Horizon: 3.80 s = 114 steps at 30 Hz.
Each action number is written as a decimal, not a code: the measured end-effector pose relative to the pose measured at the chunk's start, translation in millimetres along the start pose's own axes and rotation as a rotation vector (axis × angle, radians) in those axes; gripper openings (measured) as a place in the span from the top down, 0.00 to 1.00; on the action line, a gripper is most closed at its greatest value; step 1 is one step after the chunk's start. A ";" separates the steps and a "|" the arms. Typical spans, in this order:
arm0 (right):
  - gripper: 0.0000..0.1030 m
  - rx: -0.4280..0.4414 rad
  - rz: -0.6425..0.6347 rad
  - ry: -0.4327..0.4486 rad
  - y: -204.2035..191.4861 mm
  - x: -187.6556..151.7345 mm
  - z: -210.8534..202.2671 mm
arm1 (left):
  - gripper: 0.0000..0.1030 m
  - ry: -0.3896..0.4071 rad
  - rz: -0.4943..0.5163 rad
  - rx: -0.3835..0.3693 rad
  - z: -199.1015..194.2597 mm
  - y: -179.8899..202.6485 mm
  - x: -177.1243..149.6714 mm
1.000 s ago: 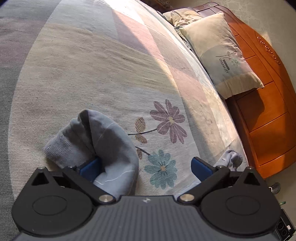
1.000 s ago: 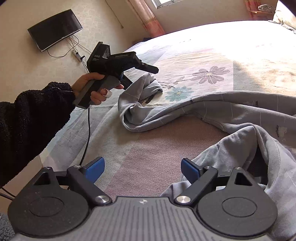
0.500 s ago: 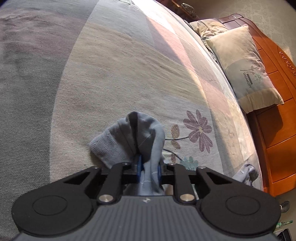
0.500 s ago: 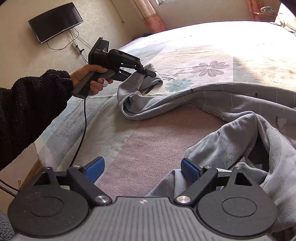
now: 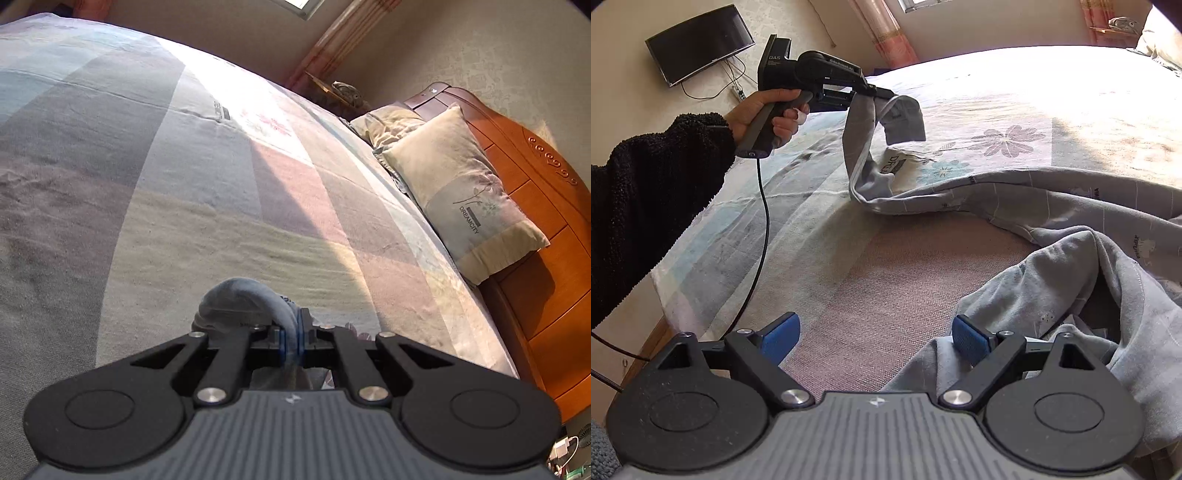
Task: Fold clothes
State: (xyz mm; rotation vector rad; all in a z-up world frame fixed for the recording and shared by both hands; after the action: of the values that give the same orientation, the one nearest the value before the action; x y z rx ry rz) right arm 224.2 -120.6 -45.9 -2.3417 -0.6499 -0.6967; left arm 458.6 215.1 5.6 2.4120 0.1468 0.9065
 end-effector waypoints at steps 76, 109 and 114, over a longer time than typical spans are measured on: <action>0.00 -0.215 0.240 0.061 56.5 -125.9 -144.4 | 0.09 -0.225 0.305 0.197 -66.5 187.1 -379.2; 0.89 -0.463 -0.205 -0.180 150.3 80.3 2.8 | 0.04 -0.147 0.562 0.025 49.2 150.6 -262.4; 0.88 -0.465 -0.236 -0.166 147.4 83.3 -5.3 | 0.02 -0.142 0.556 0.023 50.1 149.5 -262.1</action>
State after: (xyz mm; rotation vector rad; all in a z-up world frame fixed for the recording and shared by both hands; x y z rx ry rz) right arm 371.5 -204.1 -50.9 -2.8004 -0.9306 -0.8349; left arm 276.4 -8.4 -96.6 2.5713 -0.5959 0.9571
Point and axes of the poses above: each gripper's, at about its wrist camera, not at the fingertips, and z roughly the way its jaws point, y to its right, x to its top, the point moved 2 cm from there along z, roughly the way its jaws point, and after that the axes turned 5 degrees about -y, right-handed, at the moved point
